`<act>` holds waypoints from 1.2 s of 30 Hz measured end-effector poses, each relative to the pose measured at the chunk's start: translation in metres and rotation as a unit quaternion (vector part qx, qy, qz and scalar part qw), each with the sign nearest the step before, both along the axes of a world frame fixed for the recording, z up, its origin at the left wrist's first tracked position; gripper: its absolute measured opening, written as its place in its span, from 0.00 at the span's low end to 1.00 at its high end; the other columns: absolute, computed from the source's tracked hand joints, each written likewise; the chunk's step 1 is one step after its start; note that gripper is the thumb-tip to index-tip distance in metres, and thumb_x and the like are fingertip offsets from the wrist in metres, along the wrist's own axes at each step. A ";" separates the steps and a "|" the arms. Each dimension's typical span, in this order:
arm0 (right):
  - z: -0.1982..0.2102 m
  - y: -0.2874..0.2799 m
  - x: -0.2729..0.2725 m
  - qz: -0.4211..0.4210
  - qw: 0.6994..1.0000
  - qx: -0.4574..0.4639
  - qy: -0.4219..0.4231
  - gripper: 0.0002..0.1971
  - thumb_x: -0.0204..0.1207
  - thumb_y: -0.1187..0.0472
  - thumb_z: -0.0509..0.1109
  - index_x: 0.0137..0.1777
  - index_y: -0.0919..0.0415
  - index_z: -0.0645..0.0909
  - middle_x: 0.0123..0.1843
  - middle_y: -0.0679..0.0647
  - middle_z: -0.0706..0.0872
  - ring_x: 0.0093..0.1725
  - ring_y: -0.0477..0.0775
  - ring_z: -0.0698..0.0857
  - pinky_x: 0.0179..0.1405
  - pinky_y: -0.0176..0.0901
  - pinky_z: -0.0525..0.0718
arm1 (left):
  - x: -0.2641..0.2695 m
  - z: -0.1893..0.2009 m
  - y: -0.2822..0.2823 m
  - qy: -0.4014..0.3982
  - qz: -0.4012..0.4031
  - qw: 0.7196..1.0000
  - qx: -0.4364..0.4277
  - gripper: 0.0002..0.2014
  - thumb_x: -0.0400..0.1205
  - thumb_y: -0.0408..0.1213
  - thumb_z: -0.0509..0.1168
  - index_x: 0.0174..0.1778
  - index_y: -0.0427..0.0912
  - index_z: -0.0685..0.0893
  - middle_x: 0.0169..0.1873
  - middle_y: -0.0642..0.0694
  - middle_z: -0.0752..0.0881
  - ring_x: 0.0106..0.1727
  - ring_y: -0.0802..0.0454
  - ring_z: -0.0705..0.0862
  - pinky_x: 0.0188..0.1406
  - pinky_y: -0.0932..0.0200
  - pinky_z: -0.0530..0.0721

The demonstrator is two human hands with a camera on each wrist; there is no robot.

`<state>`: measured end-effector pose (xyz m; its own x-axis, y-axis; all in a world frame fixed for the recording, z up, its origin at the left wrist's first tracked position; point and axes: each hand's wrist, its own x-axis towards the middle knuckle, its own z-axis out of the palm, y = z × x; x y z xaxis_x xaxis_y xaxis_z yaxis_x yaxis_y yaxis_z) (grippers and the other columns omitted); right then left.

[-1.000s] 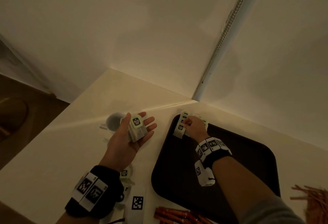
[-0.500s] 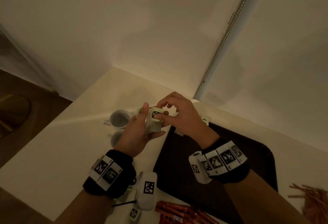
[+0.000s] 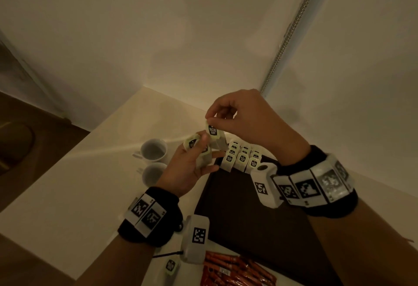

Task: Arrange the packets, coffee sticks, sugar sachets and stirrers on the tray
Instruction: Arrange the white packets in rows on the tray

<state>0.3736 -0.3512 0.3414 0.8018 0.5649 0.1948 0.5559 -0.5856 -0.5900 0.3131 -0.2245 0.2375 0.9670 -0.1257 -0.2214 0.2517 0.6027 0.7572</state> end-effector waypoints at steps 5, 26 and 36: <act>0.008 0.003 -0.002 -0.029 1.000 -0.006 0.010 0.03 0.70 0.64 0.76 0.43 0.59 0.90 0.27 0.39 0.80 0.27 0.28 0.79 0.31 0.19 0.74 | -0.008 0.003 -0.005 0.013 -0.017 0.998 -0.056 0.17 0.75 0.48 0.61 0.56 0.45 0.81 0.46 0.48 0.91 0.43 0.51 0.90 0.23 0.66 0.83; -0.007 -0.014 -0.009 -0.041 0.986 0.138 0.079 0.04 0.77 0.64 0.70 0.47 0.58 0.87 0.35 0.45 0.86 0.30 0.42 0.84 0.32 0.32 0.83 | -0.007 0.011 -0.009 -0.051 0.068 0.993 -0.076 0.10 0.71 0.33 0.67 0.48 0.42 0.81 0.40 0.48 0.91 0.42 0.54 0.89 0.39 0.65 0.87; -0.062 -0.056 0.006 -0.123 0.979 0.124 0.105 0.05 0.77 0.66 0.70 0.48 0.58 0.86 0.34 0.43 0.85 0.29 0.36 0.82 0.31 0.27 0.81 | -0.004 -0.014 0.004 0.046 0.130 0.989 -0.056 0.15 0.76 0.46 0.66 0.51 0.38 0.83 0.42 0.43 0.91 0.43 0.50 0.90 0.37 0.65 0.88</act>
<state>0.3795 -0.4068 0.2798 0.9449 0.3056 0.1174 0.2668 -0.5108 -0.8172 0.3090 -0.2202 0.2234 0.9464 0.0955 -0.3086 0.1423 0.7344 0.6636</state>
